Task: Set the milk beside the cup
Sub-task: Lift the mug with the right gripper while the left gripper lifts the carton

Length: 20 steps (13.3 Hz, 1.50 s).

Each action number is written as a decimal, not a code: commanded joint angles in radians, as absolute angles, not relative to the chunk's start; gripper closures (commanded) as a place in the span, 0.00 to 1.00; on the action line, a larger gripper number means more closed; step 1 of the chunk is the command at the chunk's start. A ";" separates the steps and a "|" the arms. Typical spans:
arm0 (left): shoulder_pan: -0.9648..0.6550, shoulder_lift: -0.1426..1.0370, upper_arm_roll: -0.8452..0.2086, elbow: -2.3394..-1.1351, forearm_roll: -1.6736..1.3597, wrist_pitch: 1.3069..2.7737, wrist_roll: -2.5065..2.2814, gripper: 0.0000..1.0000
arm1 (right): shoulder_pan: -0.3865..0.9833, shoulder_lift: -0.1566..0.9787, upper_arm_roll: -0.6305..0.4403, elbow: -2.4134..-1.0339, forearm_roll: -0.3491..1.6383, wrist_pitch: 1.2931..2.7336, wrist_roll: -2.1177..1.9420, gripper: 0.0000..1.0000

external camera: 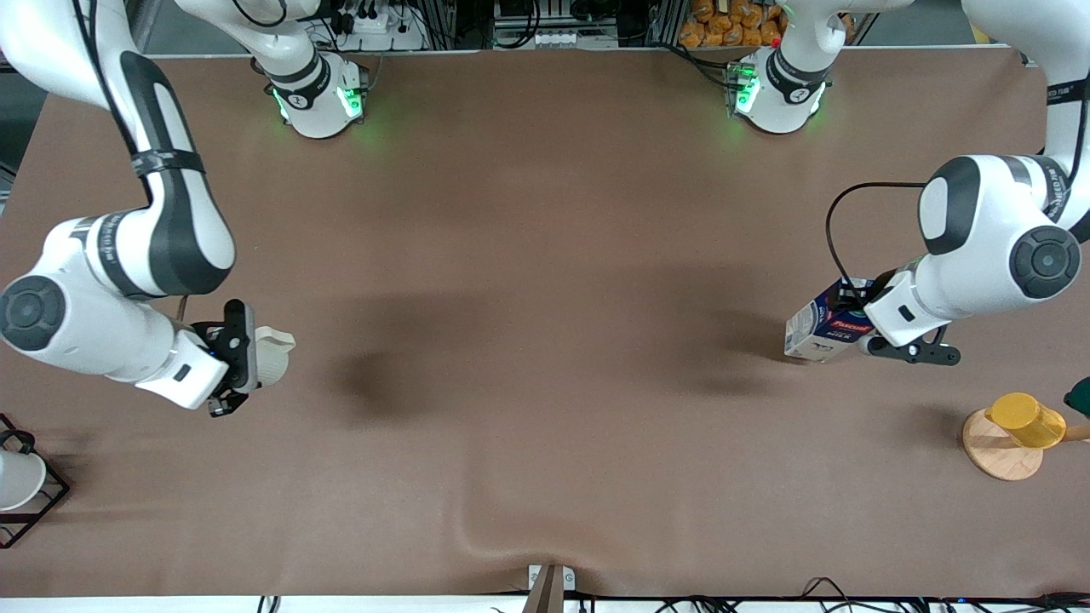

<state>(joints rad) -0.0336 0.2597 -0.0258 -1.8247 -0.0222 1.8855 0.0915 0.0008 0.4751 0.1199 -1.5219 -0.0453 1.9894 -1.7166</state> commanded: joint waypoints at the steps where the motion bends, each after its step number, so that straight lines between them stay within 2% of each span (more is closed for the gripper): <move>1: -0.041 0.256 -0.029 -1.777 -0.011 1.835 0.046 0.43 | 0.061 0.474 0.112 -1.497 -0.136 1.982 -1.726 1.00; 10: -0.098 0.282 -0.041 -1.641 -0.031 1.683 -0.051 0.43 | 0.084 0.495 0.114 -1.496 -0.082 1.982 -1.640 1.00; 18: -0.117 0.281 -0.048 -1.643 -0.031 1.669 -0.092 0.42 | 0.382 0.591 0.112 -1.433 -0.086 1.996 -1.066 1.00; 20: -0.120 0.281 -0.048 -1.643 -0.031 1.667 -0.094 0.43 | 0.449 0.620 0.113 -1.427 -0.086 2.043 -0.907 1.00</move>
